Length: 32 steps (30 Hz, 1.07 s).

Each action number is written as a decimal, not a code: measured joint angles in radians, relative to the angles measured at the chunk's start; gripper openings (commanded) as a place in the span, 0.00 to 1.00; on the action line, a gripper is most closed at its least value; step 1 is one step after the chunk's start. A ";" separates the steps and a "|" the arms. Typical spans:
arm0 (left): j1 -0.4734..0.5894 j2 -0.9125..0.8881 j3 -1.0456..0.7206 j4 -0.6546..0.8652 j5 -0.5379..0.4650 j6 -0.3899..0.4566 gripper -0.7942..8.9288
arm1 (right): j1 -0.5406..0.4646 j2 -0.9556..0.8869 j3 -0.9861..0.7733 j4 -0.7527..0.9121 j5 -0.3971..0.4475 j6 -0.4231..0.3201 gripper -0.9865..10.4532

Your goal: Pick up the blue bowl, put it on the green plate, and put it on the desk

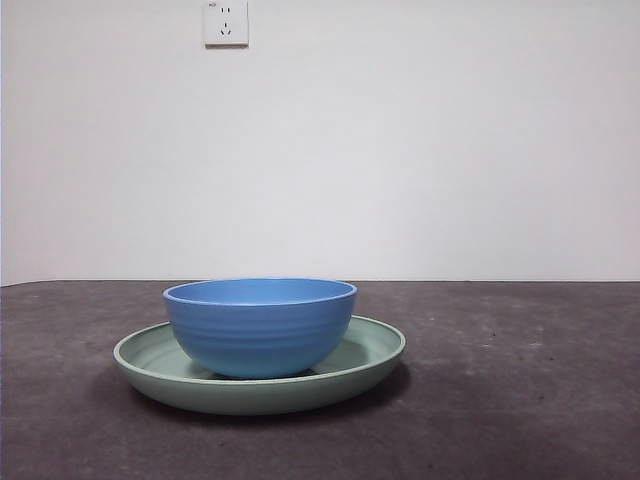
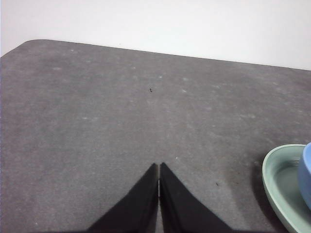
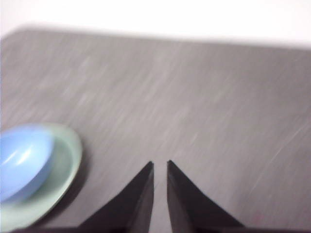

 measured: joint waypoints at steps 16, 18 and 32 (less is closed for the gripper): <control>0.000 0.000 0.000 0.000 0.000 0.000 0.09 | -0.093 -0.357 -0.580 0.392 0.230 -0.047 0.12; 0.000 0.000 0.000 0.000 0.000 0.000 0.09 | -0.095 -0.361 -0.595 0.392 0.232 -0.047 0.12; 0.000 0.000 0.000 0.000 0.000 0.000 0.09 | -0.096 -0.361 -0.604 0.399 0.232 -0.048 0.12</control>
